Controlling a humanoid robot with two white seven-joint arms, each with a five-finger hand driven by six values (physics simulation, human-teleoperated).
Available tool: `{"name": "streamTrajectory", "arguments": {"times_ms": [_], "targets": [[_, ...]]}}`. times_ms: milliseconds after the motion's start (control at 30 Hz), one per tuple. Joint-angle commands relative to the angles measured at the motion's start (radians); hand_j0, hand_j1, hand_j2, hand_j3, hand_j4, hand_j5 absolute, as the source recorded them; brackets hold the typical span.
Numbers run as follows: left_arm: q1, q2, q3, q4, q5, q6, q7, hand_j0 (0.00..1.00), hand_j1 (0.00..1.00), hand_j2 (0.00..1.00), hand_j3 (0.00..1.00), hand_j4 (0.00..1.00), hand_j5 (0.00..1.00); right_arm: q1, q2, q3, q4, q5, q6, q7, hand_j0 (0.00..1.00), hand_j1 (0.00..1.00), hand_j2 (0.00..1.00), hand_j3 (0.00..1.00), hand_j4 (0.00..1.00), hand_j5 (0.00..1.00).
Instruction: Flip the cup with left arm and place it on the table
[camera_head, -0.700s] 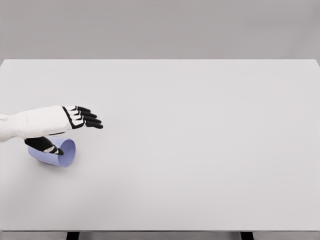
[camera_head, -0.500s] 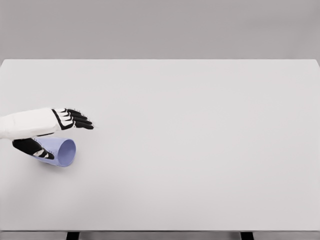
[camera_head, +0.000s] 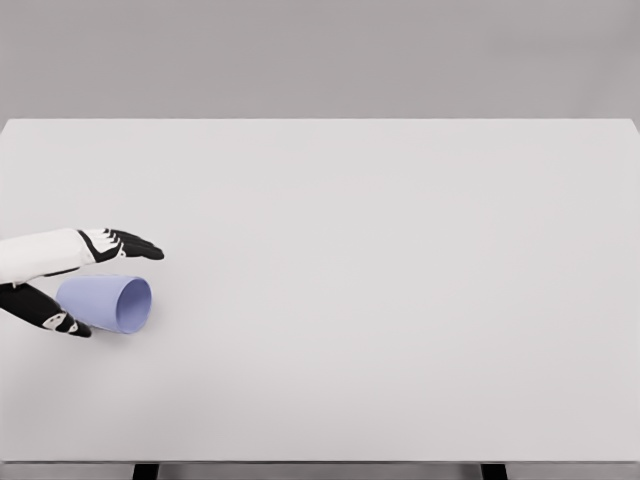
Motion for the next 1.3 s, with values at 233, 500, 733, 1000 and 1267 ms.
{"name": "streamTrajectory", "arguments": {"times_ms": [233, 500, 733, 1000, 1267], "targets": [[0.014, -0.022, 0.004, 0.003, -0.020, 0.002, 0.004, 1.00, 1.00, 1.00, 1.00, 1.00, 1.00, 0.000, 0.000, 0.000, 0.000, 0.000, 0.000, 0.000, 1.00, 1.00, 1.00, 1.00, 1.00, 1.00], [0.032, -0.034, 0.008, 0.072, 0.018, 0.031, 0.010, 1.00, 1.00, 1.00, 1.00, 1.00, 1.00, 0.000, 0.000, 0.000, 0.000, 0.000, 0.000, 0.000, 1.00, 1.00, 1.00, 1.00, 1.00, 1.00], [0.038, -0.063, -0.004, 0.097, -0.017, 0.066, 0.010, 1.00, 1.00, 1.00, 1.00, 1.00, 1.00, 0.000, 0.000, 0.000, 0.000, 0.000, 0.000, 0.000, 1.00, 1.00, 1.00, 1.00, 1.00, 1.00], [0.052, -0.083, -0.002, 0.099, -0.042, 0.139, 0.008, 1.00, 1.00, 1.00, 1.00, 1.00, 1.00, 0.000, 0.000, 0.000, 0.000, 0.000, 0.000, -0.001, 1.00, 1.00, 1.00, 1.00, 1.00, 1.00], [0.060, -0.083, -0.007, 0.092, -0.040, 0.168, 0.008, 1.00, 1.00, 1.00, 1.00, 1.00, 1.00, 0.000, 0.000, 0.000, 0.000, 0.000, 0.000, 0.000, 1.00, 1.00, 1.00, 1.00, 1.00, 1.00]]}}
